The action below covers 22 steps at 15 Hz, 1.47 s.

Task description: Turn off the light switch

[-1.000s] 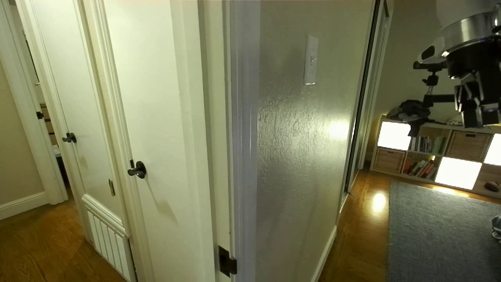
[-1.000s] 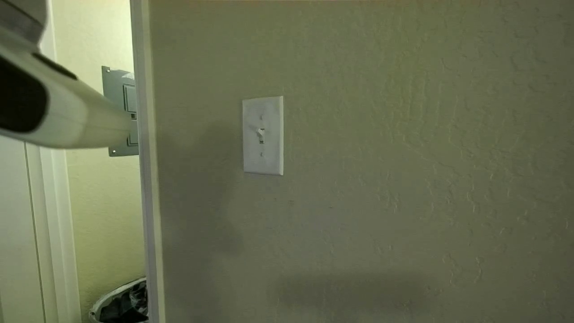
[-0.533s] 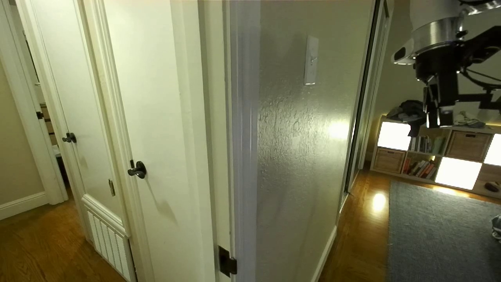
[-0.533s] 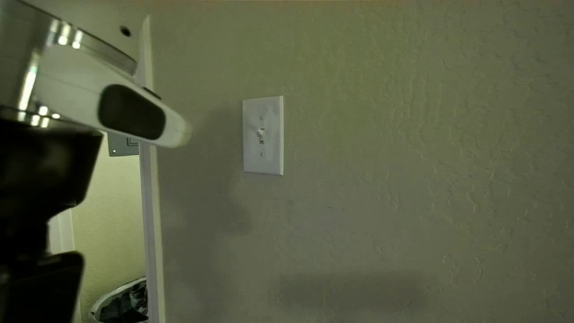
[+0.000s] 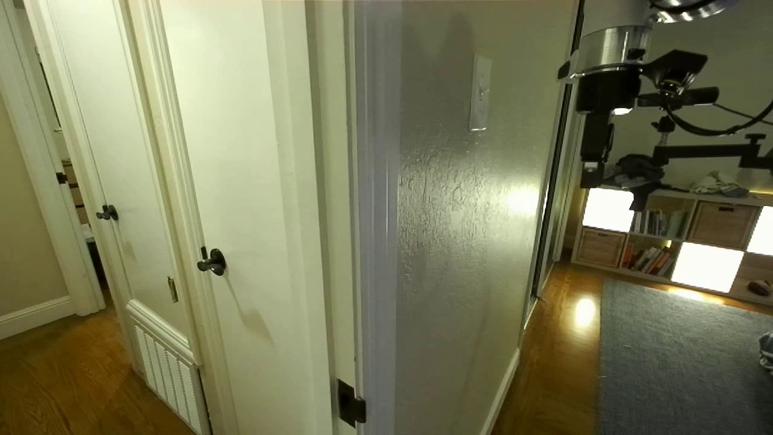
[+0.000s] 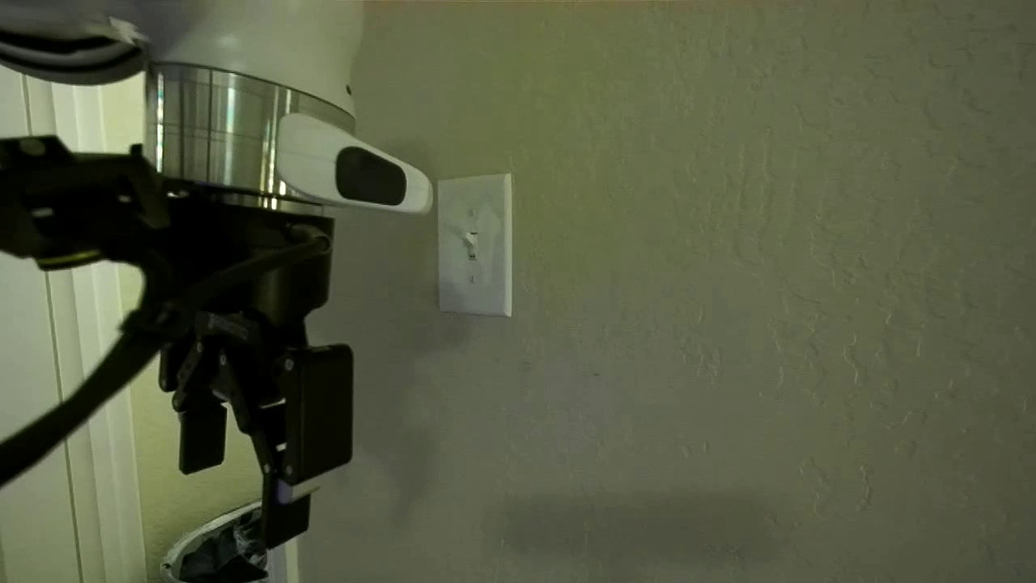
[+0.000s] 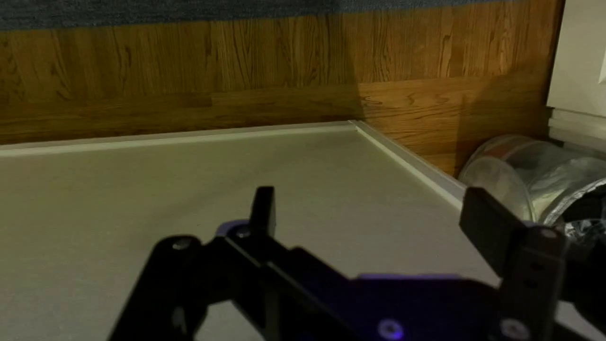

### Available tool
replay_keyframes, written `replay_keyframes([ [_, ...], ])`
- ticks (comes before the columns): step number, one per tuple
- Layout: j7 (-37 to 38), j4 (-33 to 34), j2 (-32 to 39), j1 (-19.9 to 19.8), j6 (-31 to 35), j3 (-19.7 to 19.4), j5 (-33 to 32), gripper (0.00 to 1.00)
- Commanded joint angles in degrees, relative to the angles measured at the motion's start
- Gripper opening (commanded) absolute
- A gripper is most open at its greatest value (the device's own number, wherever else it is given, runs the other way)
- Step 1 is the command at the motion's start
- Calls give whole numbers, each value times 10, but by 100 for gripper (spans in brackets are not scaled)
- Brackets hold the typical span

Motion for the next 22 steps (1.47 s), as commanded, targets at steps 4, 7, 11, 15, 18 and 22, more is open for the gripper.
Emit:
replay_keyframes([
  [4,0,1,3,-10,-2,8,0,100],
  [7,8,8,17,-9,19,9,10,100],
  [11,25,18,22,-8,54,14,0,100],
  [15,46,17,5,-8,92,18,-6,100],
  [18,69,-6,-22,-9,128,18,-1,100],
  [22,135,-56,-59,-12,234,18,-6,100],
])
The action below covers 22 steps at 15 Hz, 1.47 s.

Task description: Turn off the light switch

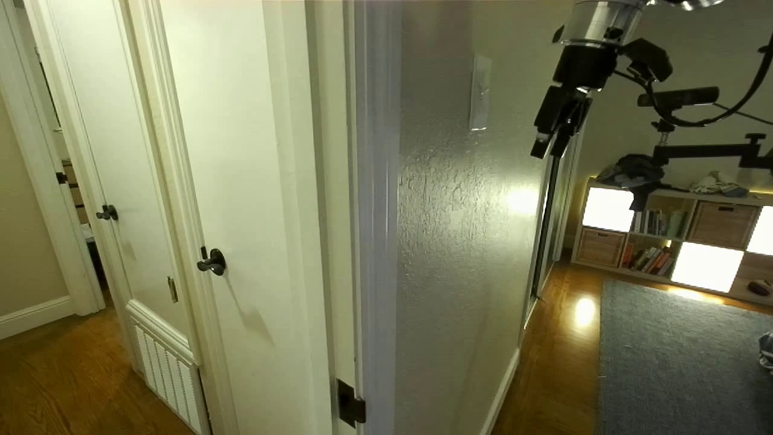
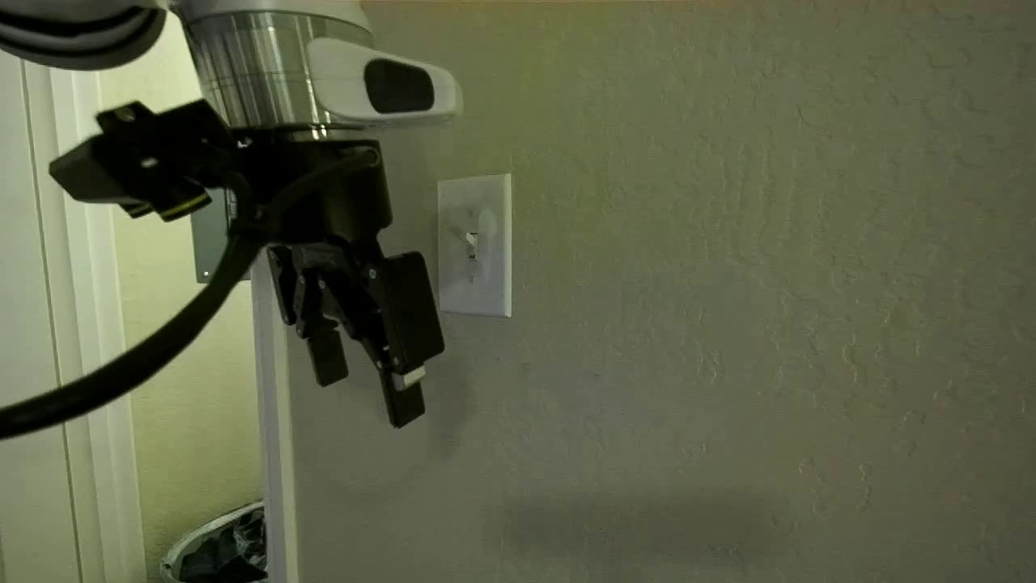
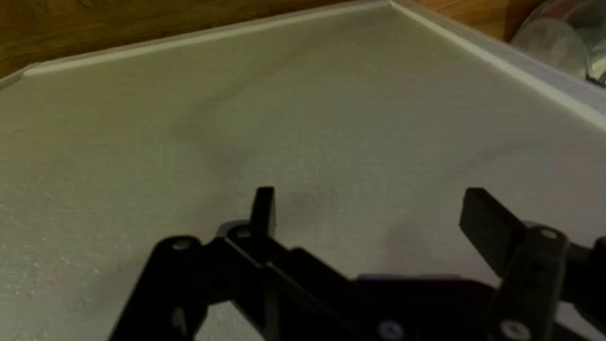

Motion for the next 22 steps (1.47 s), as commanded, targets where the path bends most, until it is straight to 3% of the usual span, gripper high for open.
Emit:
replay_keyframes([
  [1,64,-76,-59,-10,102,7,-10,100],
  [7,103,-122,-70,-16,252,10,-29,100],
  [9,82,-93,-45,-9,229,5,-15,100],
  [15,85,-89,-42,-8,239,6,-14,100],
  [16,85,-83,-39,-8,243,7,-14,86],
  [18,83,-72,-39,-6,249,9,-17,75],
  [20,83,-61,-42,-6,254,12,-20,78],
  [22,81,-52,-46,-4,259,15,-23,95],
])
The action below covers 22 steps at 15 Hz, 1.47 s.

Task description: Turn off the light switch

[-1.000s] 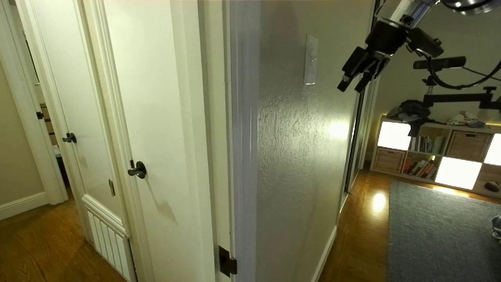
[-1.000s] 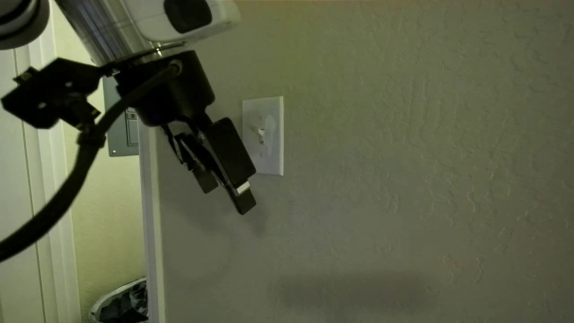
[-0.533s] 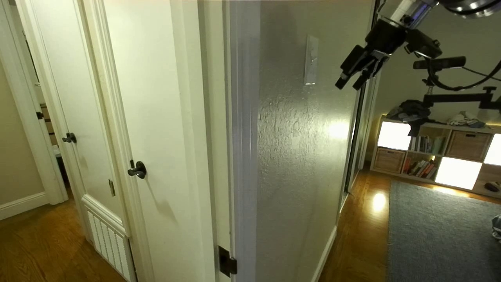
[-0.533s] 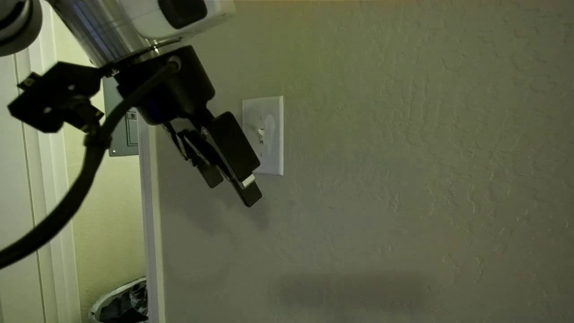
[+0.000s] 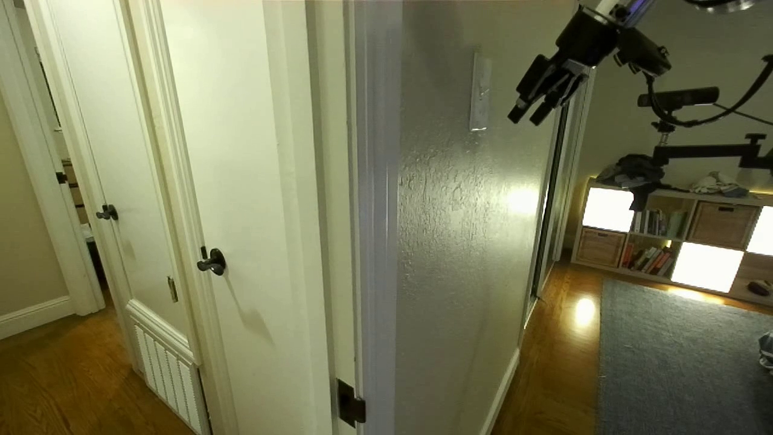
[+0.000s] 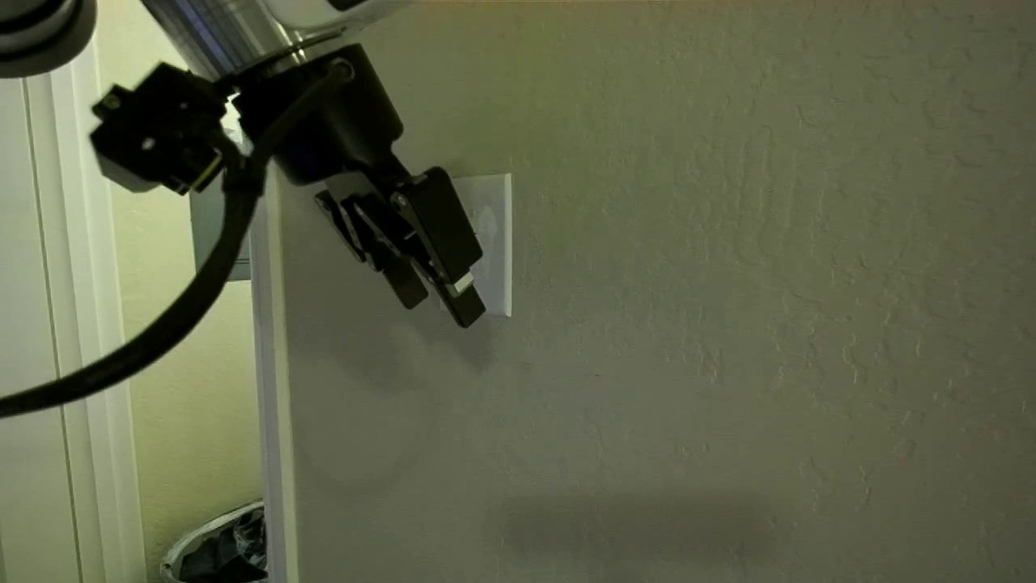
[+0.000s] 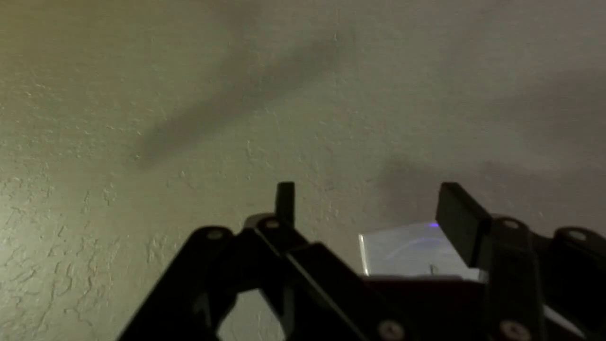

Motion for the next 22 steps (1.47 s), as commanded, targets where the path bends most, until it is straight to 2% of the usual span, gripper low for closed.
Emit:
replay_keyframes([
  [1,-2,12,-6,0,21,10,-5,100],
  [3,-5,14,-9,3,37,15,-6,100],
  [4,-7,14,-11,4,44,17,-5,83],
  [5,-8,15,-12,5,51,19,-4,75],
  [7,-11,13,-15,7,63,21,-3,66],
  [16,-17,12,-20,13,115,20,6,7],
  [20,-39,20,-10,32,126,14,50,1],
  [22,-62,25,-6,47,129,11,84,5],
])
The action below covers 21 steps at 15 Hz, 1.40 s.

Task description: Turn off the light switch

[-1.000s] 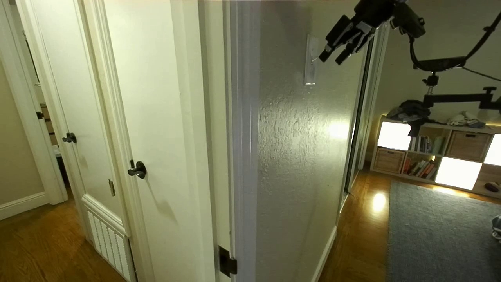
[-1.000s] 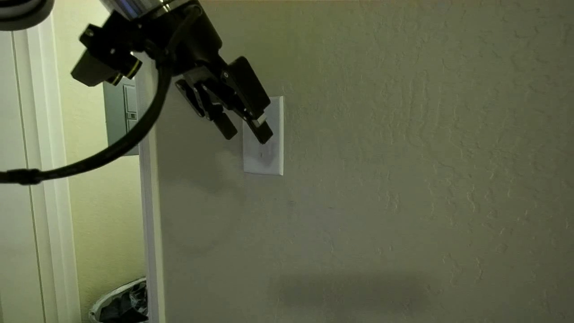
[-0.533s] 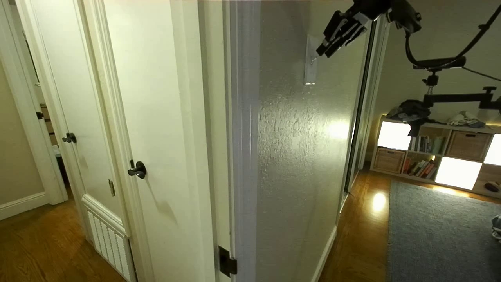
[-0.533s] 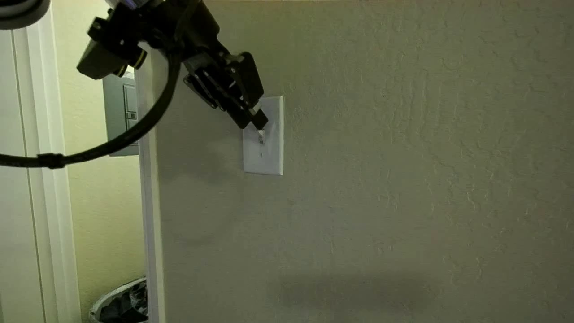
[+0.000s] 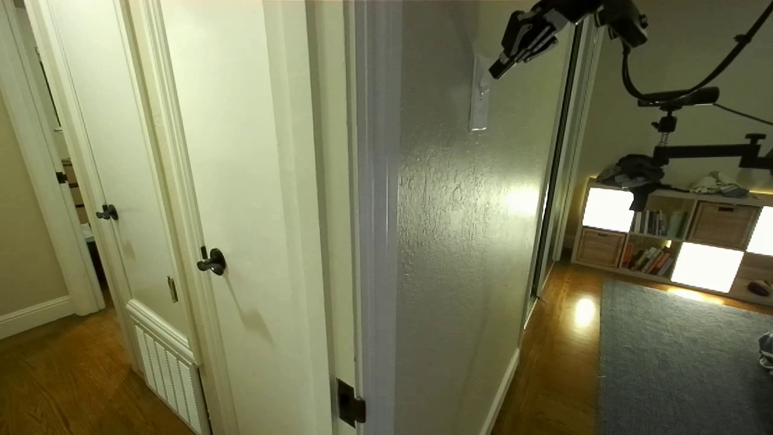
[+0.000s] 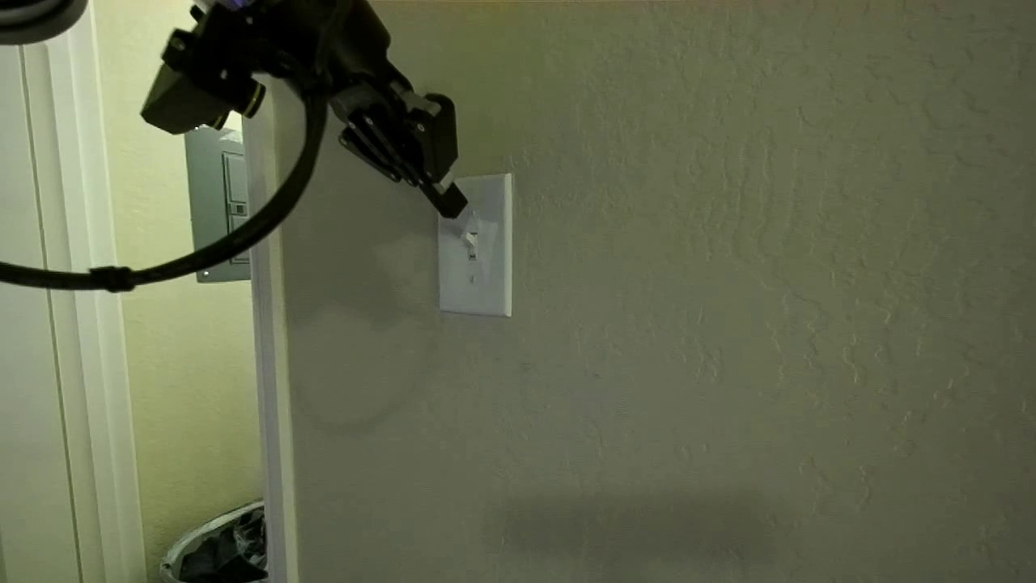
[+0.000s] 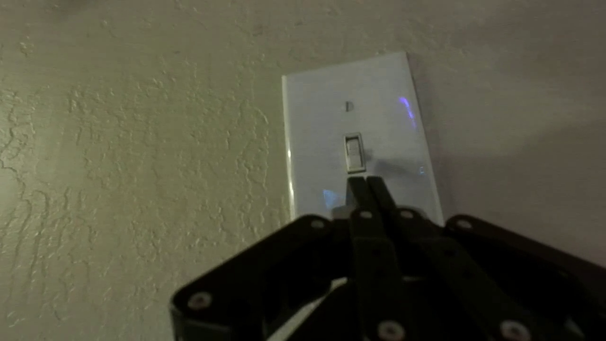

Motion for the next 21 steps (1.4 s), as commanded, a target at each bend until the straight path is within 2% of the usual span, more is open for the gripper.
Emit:
replay_keyframes([
  [1,-50,4,2,32,17,-13,64,7],
  [5,-86,14,14,39,11,-17,107,6],
  [11,-85,13,23,16,11,-23,91,6],
  [17,-104,19,33,26,9,-31,123,6],
  [21,-115,20,29,25,12,-28,119,6],
])
